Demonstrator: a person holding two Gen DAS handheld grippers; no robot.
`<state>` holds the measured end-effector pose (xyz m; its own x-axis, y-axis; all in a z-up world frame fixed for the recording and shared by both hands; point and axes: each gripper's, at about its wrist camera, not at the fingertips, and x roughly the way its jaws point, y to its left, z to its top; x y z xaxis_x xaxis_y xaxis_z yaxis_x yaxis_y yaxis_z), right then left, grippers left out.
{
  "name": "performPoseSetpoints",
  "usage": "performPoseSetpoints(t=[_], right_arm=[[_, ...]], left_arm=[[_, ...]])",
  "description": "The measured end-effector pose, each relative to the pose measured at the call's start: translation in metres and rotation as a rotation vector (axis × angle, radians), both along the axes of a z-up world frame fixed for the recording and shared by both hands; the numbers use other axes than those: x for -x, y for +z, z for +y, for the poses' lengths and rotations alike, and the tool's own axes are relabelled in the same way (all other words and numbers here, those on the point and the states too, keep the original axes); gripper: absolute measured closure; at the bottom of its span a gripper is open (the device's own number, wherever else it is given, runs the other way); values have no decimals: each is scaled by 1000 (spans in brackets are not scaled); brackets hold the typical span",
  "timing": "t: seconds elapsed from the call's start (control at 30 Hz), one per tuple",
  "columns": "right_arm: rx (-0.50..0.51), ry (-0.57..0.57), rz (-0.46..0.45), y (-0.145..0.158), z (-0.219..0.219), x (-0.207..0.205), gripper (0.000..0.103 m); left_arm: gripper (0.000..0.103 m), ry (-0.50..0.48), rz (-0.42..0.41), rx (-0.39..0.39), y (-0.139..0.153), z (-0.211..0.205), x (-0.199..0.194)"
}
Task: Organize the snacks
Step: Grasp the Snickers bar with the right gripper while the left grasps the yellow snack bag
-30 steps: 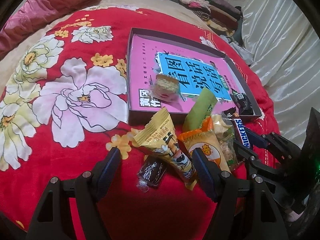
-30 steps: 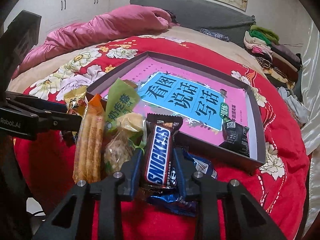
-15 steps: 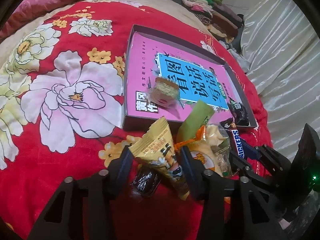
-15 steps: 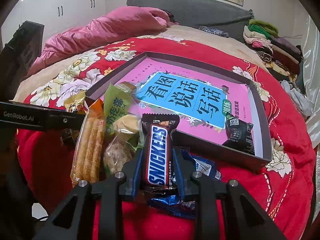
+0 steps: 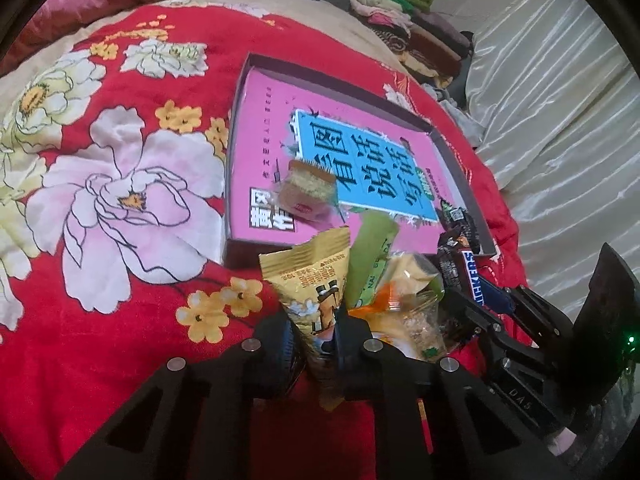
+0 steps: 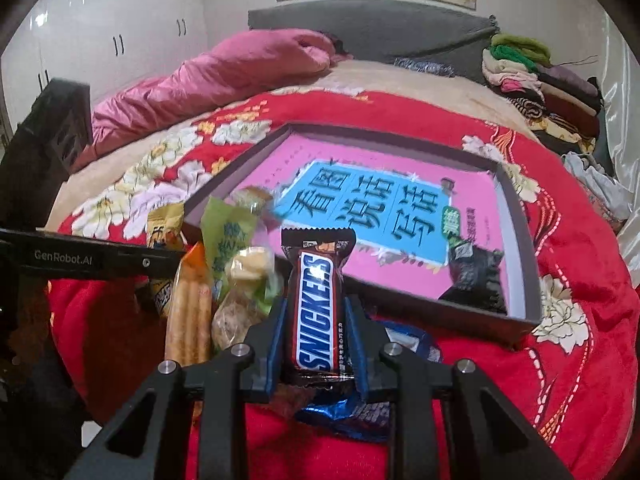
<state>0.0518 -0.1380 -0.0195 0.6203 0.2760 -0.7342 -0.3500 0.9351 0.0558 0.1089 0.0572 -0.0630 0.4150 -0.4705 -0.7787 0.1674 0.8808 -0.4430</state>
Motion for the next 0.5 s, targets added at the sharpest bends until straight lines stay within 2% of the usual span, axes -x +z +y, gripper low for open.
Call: performPoseSetpoints(t=[0.5], right_arm=[[-36, -25, -24, 8, -7, 1, 74]], left_arm=[[88, 24, -53, -5, 22, 11, 5]])
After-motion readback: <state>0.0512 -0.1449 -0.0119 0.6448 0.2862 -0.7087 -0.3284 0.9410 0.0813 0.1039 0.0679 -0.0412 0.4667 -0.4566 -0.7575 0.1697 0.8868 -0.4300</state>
